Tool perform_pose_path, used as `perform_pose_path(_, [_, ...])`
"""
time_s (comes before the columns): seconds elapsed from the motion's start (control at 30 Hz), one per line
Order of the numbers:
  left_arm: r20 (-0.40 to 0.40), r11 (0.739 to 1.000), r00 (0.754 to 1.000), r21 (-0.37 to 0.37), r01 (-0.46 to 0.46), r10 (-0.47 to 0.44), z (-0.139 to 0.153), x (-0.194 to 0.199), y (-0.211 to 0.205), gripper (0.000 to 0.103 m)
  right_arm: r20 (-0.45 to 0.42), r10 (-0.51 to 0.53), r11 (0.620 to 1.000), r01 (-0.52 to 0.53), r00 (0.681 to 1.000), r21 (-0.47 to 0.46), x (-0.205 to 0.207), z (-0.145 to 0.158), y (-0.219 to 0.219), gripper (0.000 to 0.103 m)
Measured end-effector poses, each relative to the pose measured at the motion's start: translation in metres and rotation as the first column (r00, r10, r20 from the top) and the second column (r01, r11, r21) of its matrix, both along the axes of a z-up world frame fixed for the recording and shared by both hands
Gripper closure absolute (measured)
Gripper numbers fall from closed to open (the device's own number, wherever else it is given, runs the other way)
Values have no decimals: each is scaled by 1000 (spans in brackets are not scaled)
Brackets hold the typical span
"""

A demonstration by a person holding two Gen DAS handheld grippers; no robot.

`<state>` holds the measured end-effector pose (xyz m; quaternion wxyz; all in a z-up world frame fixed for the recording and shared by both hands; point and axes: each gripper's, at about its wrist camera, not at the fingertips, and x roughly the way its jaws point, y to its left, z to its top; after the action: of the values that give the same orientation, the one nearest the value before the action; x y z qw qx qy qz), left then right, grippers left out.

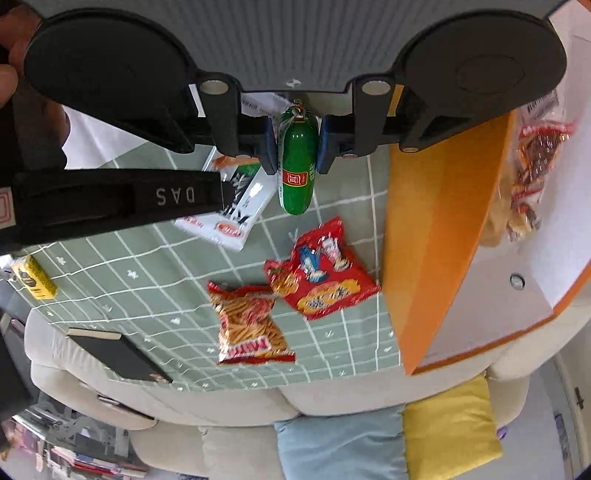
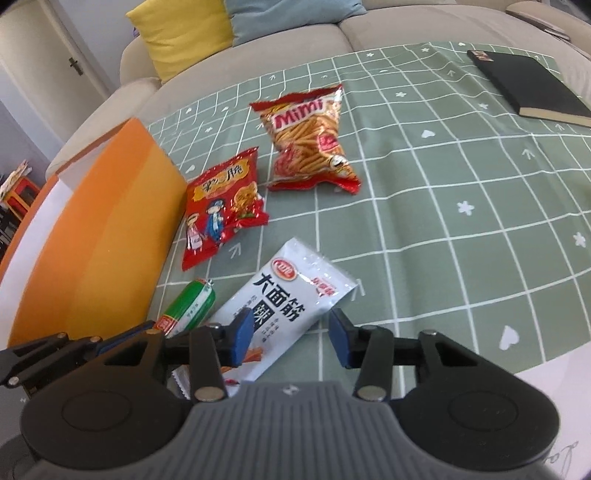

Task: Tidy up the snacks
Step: 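Grasp the green sausage with the left tool while the right tool grasps the white spicy-strip pack, then lift and carry the sausage with the left tool while the right tool carries the white pack to the box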

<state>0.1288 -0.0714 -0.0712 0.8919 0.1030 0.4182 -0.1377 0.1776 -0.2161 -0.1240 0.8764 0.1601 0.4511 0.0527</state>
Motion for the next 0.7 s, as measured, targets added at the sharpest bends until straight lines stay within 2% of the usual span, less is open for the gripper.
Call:
perform_pose_path(0.07, [-1, 1000, 1000, 6, -6, 6, -2, 0, 1, 78, 7, 13, 1000, -12, 1000, -18, 0, 0, 5, 63])
perform_pose_path(0.13, [4, 1000, 1000, 27, 1, -1, -4, -1, 0, 78, 9, 30, 999, -30, 999, -26, 0, -1, 8, 71])
perform_pose_path(0.2, [4, 999, 1000, 36, 4, -4, -8, -2, 0, 78, 14, 52, 998, -51, 999, -47, -2, -1, 12, 84])
perform_pose_path(0.23, [-5, 999, 1000, 35, 4, -4, -9, -2, 0, 79, 19, 62, 997, -61, 998, -56, -3, -1, 13, 85])
perform_pose_path(0.3, [-13, 1000, 1000, 19, 4, -4, -10, -2, 1, 79, 28, 64, 995, -62, 998, -73, -4, 1, 15, 95])
perform_pose_path(0.37, [-38, 1000, 999, -25, 0, -1, -10, -1, 5, 79, 29, 59, 993, -56, 998, -100, -5, 2, 14, 102])
perform_pose_path(0.43, [-73, 997, 997, -72, -3, -2, -10, 0, 8, 79, 26, 52, 991, -48, 998, -125, -6, 4, 13, 103])
perform_pose_path(0.53, [-96, 995, 995, -103, 7, -17, -11, -3, 6, 79, 16, 40, 988, -37, 999, -150, -9, 6, 8, 103])
perform_pose_path(0.63, [-94, 996, 995, -94, 10, -19, -11, -8, 3, 79, 2, 35, 984, -34, 999, -177, -11, 7, 2, 103])
perform_pose_path(0.7, [-81, 998, 997, -62, -4, -1, -12, -9, 3, 79, -7, 46, 978, -47, 999, -204, -13, 7, -2, 103])
